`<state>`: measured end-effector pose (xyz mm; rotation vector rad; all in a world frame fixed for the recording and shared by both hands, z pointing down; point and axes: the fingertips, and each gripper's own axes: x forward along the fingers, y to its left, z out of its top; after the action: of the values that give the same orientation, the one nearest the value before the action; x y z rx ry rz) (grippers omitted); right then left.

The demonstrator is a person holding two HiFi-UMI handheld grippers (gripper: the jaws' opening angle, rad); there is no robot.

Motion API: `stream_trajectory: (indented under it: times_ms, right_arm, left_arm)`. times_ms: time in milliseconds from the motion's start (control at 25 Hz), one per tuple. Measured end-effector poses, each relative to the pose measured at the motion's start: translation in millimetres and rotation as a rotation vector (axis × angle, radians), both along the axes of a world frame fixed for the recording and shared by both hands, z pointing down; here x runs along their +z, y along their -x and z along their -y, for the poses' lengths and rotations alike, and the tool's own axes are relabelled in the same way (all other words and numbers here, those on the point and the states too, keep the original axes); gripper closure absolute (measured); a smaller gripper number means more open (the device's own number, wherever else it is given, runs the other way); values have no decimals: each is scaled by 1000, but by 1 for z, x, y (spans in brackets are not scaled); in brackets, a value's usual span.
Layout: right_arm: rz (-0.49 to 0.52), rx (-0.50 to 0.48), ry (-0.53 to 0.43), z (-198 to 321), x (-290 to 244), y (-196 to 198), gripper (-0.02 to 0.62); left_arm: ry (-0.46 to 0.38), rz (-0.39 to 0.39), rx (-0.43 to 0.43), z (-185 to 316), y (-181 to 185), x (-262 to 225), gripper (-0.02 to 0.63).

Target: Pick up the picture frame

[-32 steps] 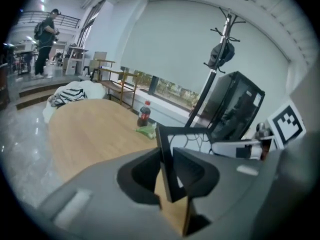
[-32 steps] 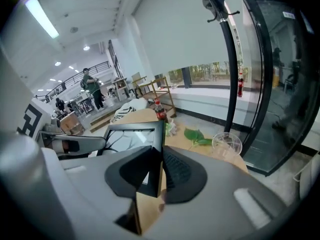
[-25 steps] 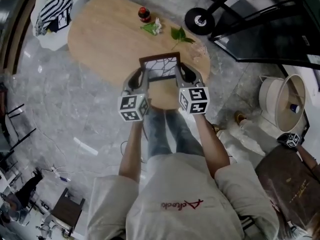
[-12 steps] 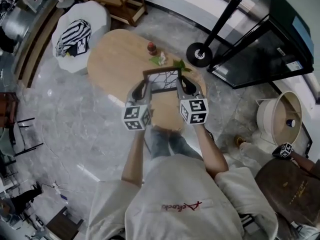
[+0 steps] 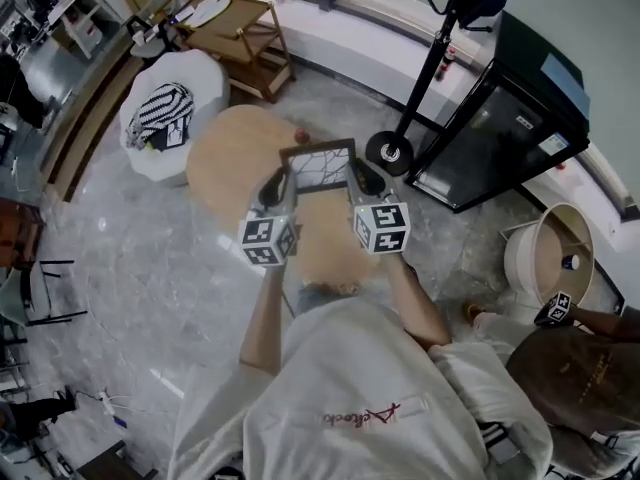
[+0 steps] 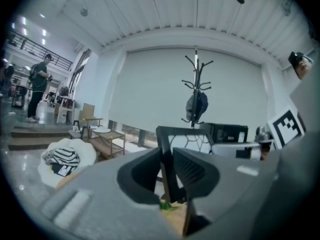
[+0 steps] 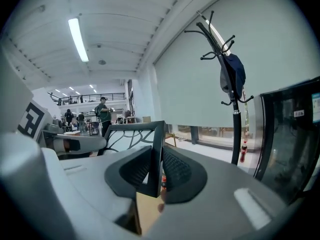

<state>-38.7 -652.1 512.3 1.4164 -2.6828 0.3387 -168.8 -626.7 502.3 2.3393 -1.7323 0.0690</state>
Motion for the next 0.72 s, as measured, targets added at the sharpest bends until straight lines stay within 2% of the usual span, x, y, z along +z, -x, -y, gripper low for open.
stream_trajectory:
  times_ms: [400, 720]
  right_arm:
    - [2, -12, -83, -4, -52, -8, 518]
    - [11, -19, -106, -11, -67, -11, 518]
  left_arm:
    - [-78, -1, -9, -5, -8, -49, 528]
    - [-107, 7, -22, -14, -11, -66, 528]
